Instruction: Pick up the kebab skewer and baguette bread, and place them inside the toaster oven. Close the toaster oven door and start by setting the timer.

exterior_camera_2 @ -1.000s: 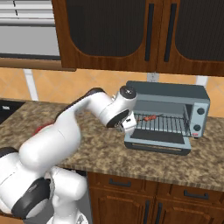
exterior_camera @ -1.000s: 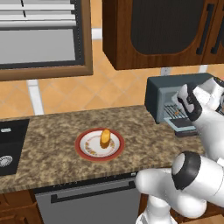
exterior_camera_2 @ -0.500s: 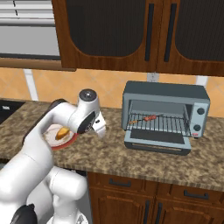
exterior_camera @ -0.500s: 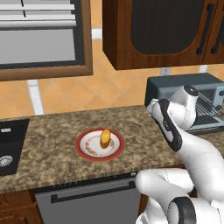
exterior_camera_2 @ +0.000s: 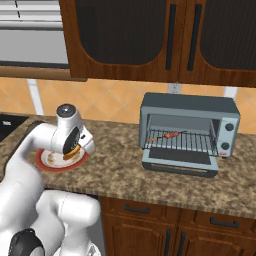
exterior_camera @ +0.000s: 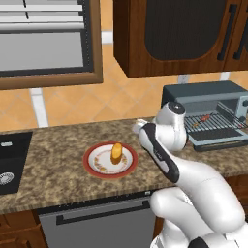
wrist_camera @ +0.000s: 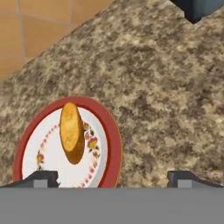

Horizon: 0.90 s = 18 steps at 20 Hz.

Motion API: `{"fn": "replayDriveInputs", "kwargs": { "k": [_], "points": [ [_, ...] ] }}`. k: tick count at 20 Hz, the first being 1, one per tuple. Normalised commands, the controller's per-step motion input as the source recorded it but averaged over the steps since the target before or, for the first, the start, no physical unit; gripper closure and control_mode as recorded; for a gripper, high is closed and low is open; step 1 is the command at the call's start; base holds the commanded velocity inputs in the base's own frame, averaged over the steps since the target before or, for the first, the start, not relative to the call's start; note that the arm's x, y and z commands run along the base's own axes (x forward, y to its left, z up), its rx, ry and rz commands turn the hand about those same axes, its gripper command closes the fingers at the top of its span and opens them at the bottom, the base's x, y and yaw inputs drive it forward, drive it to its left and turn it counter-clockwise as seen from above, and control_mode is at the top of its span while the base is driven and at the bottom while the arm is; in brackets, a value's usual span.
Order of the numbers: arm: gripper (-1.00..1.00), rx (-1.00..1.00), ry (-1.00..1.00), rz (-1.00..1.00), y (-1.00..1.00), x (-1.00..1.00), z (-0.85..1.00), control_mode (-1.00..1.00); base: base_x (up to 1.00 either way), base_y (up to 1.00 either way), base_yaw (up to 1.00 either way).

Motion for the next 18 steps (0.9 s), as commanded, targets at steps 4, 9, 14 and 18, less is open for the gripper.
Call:
{"fn": "replayDriveInputs", "kwargs": {
  "k": [4, 9, 14, 18],
  "points": [
    [-1.00, -0.07, 0.14, 0.19, 1.00, 0.29, -0.13, -1.00, 0.00, 0.00, 0.00],
    [-1.00, -0.14, 0.18, 0.10, 0.61, 0.20, -0.40, -1.00, 0.00, 0.00, 0.00],
    [-1.00, -0.17, 0.08, 0.01, 0.05, 0.10, -0.27, -1.00, 0.00, 0.00, 0.00],
    [-1.00, -0.03, 0.00, 0.00, 0.07, 0.46, -0.29, -1.00, 0.00, 0.00, 0.00]
  ]
}}
